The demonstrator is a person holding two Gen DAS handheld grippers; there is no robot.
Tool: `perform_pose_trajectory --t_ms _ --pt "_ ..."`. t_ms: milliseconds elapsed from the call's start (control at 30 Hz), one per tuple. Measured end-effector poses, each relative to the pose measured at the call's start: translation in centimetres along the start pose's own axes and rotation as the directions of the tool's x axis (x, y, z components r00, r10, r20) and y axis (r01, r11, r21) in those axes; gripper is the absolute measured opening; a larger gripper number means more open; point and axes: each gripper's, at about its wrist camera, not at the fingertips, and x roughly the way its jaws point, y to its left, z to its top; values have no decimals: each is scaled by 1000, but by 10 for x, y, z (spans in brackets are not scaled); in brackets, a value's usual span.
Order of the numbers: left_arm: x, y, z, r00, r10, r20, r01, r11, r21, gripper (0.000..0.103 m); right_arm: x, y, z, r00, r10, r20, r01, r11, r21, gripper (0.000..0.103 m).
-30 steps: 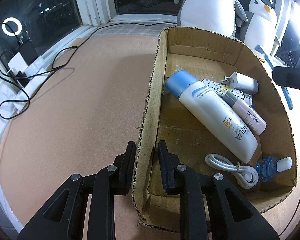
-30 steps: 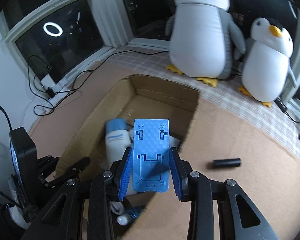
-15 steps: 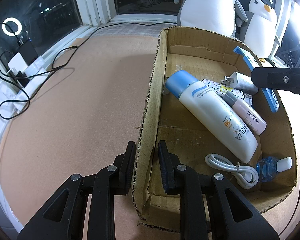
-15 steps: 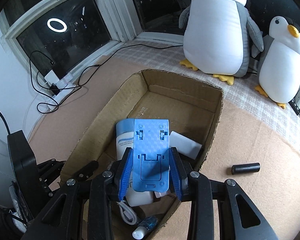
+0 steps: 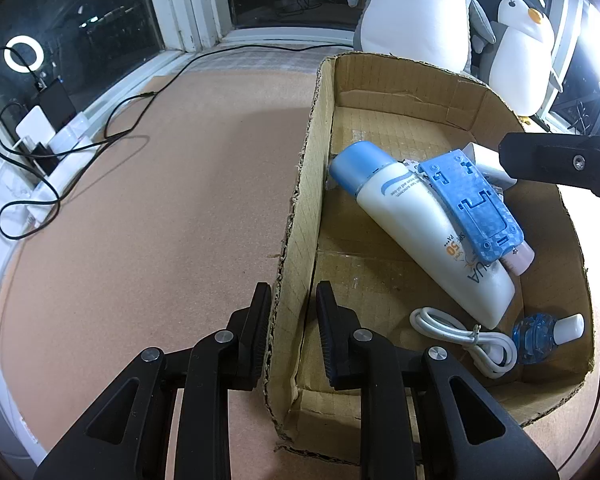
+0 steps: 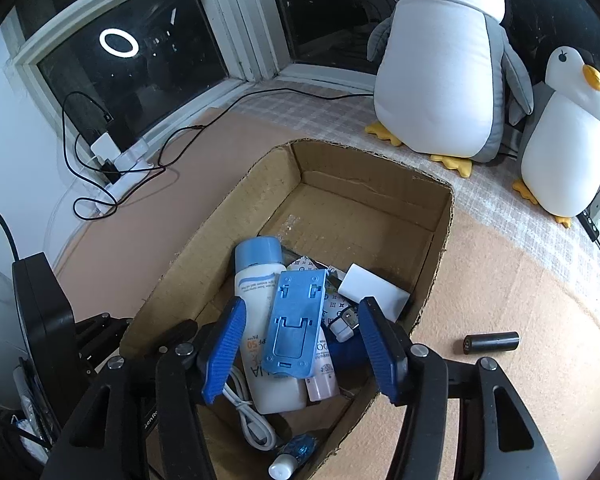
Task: Organize rigid objects
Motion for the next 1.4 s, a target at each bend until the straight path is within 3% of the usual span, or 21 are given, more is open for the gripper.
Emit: perform_pose_trajectory --t_ms 267,600,867,1100,1200,1400 --pt "0 0 0 1000 0 0 0 1000 0 20 -9 -9 -3 1000 1 14 -1 1000 -9 58" --pt "0 1 0 1000 1 0 -1 1000 1 20 -32 -48 -17 999 -22 48 21 1000 21 58" --pt "-1 1 -1 1000 8 -1 -8 1000 6 20 -40 -88 -31 995 -97 28 98 995 -30 58" --pt "-1 0 -1 1000 8 -2 -8 1000 4 20 -19 -110 -38 982 -186 -41 180 976 -125 58" --pt "-1 1 -1 1000 10 -2 -10 1000 3 20 -7 -120 -40 983 -157 -93 151 986 -73 58" --pt "-2 2 -1 1000 11 -2 -11 1000 1 20 11 -128 -42 984 -148 -100 151 988 25 63"
